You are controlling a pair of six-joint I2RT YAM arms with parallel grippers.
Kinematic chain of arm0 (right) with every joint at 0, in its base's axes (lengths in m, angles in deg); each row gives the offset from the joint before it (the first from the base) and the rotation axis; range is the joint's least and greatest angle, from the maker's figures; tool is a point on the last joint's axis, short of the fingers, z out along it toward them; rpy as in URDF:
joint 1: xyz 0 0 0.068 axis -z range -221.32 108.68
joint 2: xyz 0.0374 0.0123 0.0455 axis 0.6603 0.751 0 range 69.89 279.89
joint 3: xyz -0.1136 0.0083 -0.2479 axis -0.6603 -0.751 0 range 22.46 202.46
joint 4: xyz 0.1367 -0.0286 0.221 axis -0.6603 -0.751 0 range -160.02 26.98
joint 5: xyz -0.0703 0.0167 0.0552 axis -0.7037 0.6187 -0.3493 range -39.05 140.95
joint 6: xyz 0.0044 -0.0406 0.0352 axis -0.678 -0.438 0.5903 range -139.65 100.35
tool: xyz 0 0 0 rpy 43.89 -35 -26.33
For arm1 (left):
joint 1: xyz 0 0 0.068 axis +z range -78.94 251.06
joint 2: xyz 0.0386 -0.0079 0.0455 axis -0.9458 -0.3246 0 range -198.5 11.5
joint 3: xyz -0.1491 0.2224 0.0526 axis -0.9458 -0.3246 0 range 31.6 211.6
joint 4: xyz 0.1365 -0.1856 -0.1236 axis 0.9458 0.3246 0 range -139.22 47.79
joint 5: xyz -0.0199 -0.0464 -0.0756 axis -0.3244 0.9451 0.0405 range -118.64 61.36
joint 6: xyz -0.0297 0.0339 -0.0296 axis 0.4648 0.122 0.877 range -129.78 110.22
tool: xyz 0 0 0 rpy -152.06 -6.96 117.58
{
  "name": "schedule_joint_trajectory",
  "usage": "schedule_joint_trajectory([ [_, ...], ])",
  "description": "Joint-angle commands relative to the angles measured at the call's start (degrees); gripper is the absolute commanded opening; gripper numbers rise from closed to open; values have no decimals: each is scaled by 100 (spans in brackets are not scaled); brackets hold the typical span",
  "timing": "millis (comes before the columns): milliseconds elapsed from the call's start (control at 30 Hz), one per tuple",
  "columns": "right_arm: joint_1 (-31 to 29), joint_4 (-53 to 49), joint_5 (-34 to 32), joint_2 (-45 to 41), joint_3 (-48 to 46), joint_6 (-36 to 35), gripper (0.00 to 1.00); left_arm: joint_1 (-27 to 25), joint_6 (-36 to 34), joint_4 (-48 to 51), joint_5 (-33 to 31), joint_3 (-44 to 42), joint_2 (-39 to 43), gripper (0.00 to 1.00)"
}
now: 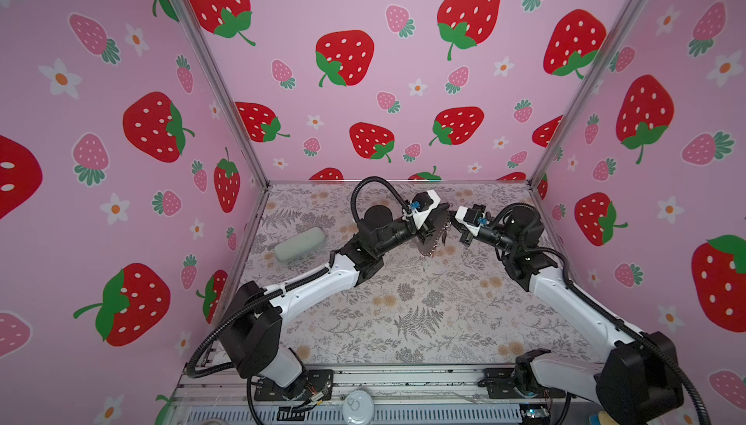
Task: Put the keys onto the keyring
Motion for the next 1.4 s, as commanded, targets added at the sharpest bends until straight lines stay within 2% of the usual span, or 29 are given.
schedule_joint_trajectory([
  [0,-111,7,26,-125,110,-104,7,-79,152,-963,-115,62,-18,0],
  [33,-112,7,-18,-126,106,-88,11,-72,171,-981,-110,65,-17,0],
  [167,-110,36,-108,-160,37,-50,13,-55,210,-1090,-51,9,49,0],
  [233,-82,34,-149,-171,11,-12,24,-30,283,-1153,86,3,58,0],
  [367,134,434,-232,-307,-279,302,35,139,676,-1430,399,-42,53,0],
  [467,355,754,-330,-444,-513,594,42,321,1050,-1628,790,-21,-12,0],
  [600,490,674,-173,-615,-552,540,44,561,1534,-1784,1470,159,-143,0],
  [733,631,692,-70,-788,-512,639,45,715,1930,-2042,1782,246,-268,0],
  [867,698,1018,99,-864,-459,1059,44,780,2208,-2235,2055,326,-406,0],
  [1067,702,1562,1069,-495,-117,2057,34,842,2577,-2678,2323,354,-584,0],
  [1367,698,1931,1409,-233,126,2756,24,869,2523,-2529,2732,385,-610,0],
])
